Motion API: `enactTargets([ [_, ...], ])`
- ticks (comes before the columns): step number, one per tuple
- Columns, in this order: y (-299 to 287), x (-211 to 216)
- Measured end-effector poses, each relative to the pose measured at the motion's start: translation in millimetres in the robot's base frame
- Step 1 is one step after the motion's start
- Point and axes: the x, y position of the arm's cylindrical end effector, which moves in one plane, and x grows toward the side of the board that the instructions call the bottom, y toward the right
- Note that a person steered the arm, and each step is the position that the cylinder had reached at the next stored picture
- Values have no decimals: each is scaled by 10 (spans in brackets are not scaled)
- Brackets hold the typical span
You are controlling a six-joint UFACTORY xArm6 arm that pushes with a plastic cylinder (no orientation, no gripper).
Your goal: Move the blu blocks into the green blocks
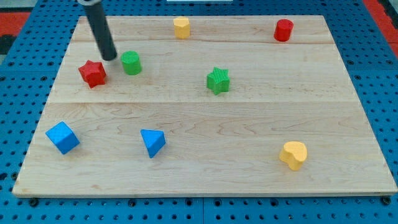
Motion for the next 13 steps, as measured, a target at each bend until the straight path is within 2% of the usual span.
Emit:
enactTargets([
  [1,1053,113],
  [2,1452,138],
  [3,991,-60],
  [4,957,219],
  [5,940,984],
  [6,556,1327],
  [7,349,1920],
  [8,410,2248],
  [9,965,2173],
  [10,946,1626],
  [13,1276,1050],
])
